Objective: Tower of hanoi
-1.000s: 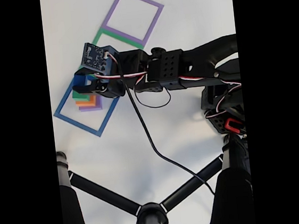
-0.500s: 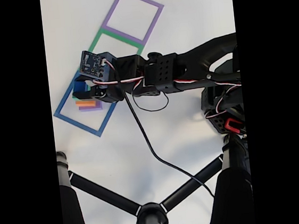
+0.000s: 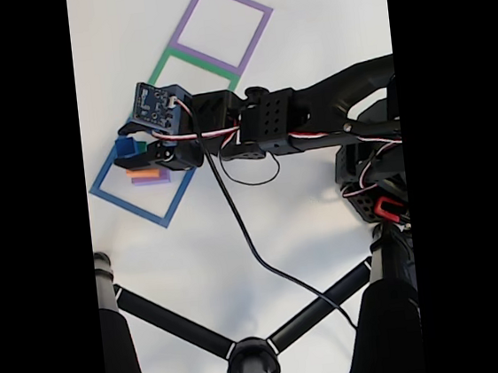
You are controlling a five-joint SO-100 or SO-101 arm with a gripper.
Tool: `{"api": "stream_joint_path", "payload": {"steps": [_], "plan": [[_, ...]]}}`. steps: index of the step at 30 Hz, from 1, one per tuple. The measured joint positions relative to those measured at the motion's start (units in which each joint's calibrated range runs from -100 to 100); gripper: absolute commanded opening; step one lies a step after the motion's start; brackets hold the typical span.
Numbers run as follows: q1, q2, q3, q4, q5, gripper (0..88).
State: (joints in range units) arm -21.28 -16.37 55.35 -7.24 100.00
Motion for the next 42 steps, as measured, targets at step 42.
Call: {"api": "stream_joint_path", "payload": {"steps": [42], "plan": [[8.94,-24.27,-51.70,89.67,-20.16,0.0]]}}
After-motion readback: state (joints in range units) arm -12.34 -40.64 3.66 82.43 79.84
